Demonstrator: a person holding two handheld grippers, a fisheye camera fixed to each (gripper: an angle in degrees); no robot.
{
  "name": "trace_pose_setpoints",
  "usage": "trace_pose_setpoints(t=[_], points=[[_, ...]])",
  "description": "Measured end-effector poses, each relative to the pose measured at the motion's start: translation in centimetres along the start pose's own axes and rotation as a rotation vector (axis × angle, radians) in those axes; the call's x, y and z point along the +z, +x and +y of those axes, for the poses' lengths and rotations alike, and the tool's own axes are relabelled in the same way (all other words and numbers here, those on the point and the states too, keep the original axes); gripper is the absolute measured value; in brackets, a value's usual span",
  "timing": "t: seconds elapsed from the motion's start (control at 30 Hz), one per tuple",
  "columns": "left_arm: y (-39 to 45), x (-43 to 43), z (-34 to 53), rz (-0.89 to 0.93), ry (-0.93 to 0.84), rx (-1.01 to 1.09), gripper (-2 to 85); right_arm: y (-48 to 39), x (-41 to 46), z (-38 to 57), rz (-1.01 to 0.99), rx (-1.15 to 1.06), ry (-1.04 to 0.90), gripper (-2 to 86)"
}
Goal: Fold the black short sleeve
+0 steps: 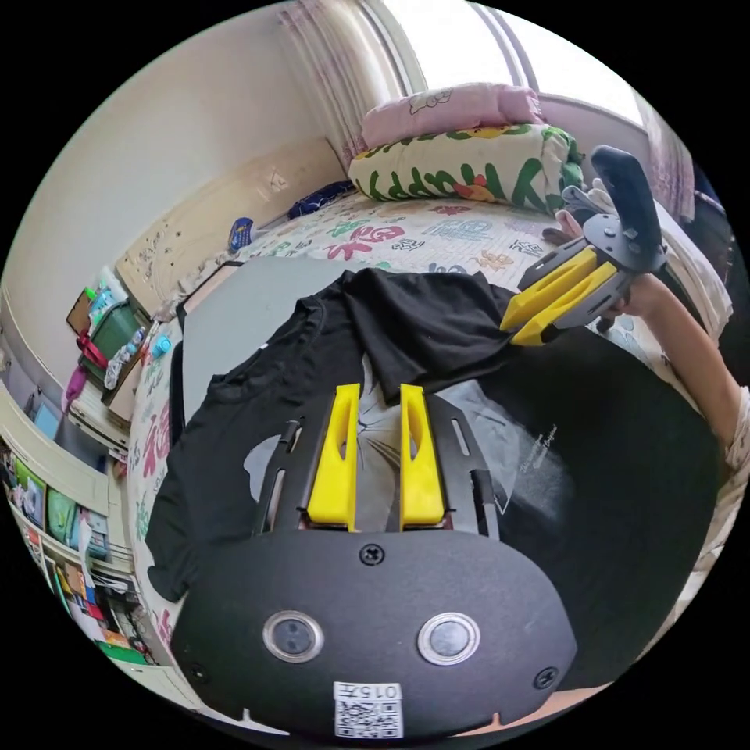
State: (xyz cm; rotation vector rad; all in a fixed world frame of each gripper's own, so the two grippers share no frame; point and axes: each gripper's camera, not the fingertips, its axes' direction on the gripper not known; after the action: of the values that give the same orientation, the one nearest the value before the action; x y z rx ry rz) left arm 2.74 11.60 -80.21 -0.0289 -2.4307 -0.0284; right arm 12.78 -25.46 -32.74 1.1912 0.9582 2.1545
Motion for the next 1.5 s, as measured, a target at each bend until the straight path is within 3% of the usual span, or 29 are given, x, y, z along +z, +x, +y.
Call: trace_pose_setpoints(t=[0.23,0.33,0.57,0.77,1.03,1.23,1.5], points=[[4.0,-1.2,-1.4,-0.043,-0.029,0.113,7.4,2.5,-0.3,1.0,0.019,-0.019,-0.016,6.2],[5.1,-1.3,-1.9,-0.097,-0.039,0.112,3.1,3.8,-0.6,1.4,0.019,-0.021,-0.018,6.0],[3.3,-4.8,-1.4,-0.121,0.047,-0.058,0.1,7.0,-2.1,2.1,-0.033,-0.059,-0.024,-0.7],[1.4,-5.7,-0.5,-0.035,0.033,-0.147,0.0,8.5,-3.0,2.1,-0.071,-0.126,-0.088,-0.8],[1.9,-6.9,-0.6,-0.066,0.001,-0.141,2.7,13.1,-4.3,1.8,-0.024,-0.006,-0.074,3.2],[4.2,-9.2,-0.6,-0.154,0.032,0.004,7.9,13.8,-4.8,0.9,-0.03,-0.006,-0.036,9.2],[9.7,-8.9,-2.9,-0.242,-0.018,0.189,6.3,13.3,-1.6,-0.5,0.065,-0.003,-0.084,7.6]])
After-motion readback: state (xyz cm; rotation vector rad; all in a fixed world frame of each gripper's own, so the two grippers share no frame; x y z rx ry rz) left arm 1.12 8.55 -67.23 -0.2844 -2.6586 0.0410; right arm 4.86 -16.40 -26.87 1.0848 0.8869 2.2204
